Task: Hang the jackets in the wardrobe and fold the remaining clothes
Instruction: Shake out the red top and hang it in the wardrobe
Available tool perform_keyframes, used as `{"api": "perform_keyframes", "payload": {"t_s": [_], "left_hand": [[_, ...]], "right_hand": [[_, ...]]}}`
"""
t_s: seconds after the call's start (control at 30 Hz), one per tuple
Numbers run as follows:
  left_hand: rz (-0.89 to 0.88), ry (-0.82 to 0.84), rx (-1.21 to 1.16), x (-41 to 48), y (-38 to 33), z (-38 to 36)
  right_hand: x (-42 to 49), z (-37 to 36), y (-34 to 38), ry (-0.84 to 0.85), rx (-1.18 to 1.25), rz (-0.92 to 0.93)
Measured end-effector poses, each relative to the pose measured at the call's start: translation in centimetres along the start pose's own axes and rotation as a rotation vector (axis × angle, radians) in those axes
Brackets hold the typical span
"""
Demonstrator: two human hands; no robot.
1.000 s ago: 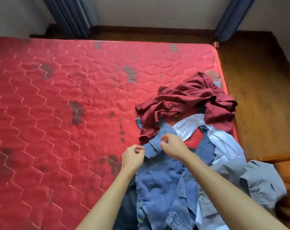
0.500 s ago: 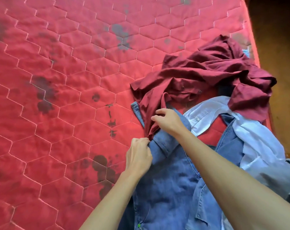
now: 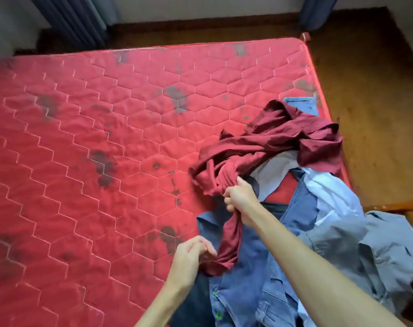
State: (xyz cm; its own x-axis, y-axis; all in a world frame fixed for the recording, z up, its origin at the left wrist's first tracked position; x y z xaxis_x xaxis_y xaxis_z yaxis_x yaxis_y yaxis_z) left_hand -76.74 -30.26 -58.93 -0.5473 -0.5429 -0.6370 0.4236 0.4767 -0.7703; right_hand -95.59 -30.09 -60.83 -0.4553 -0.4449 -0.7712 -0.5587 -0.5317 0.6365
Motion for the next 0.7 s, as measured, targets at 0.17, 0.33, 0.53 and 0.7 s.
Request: {"api": "perform_keyframes", "payload": {"t_s": [0.17,0.33,0.53,0.7], "left_hand": [[0.303,-0.009,-0.547,-1.9,-2.8,-1.6],[0.221,0.062,-0.672,-6.6,-9.6,-4.4],[-0.070,0.005,-0.382,-15.9,-17.0,-7.3],[-0.239,0.138,-0.342,-24.8,-21.2,-9.0]], "right_hand": [[-12.1,0.0,2.8,0.179,0.011,0.109],[-23.6,1.4,2.3,0.277,-0.037,0.159],[-35.8,3.6,2.2,0.301,-0.016,0.279],[-40.6,5.6,0.3,0.444,0.353,0.103]]}}
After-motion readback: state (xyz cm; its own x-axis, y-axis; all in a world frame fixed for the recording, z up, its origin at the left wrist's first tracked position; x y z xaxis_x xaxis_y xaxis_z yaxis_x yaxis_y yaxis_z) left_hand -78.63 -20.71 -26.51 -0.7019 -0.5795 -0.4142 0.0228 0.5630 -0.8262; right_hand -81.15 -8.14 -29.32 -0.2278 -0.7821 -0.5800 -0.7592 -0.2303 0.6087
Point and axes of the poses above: each hand's wrist, its own x-axis towards the middle knuckle, its own z-axis out of the back of the hand, y = z × x, the point moved 7 cm from there along x, towards the middle knuckle
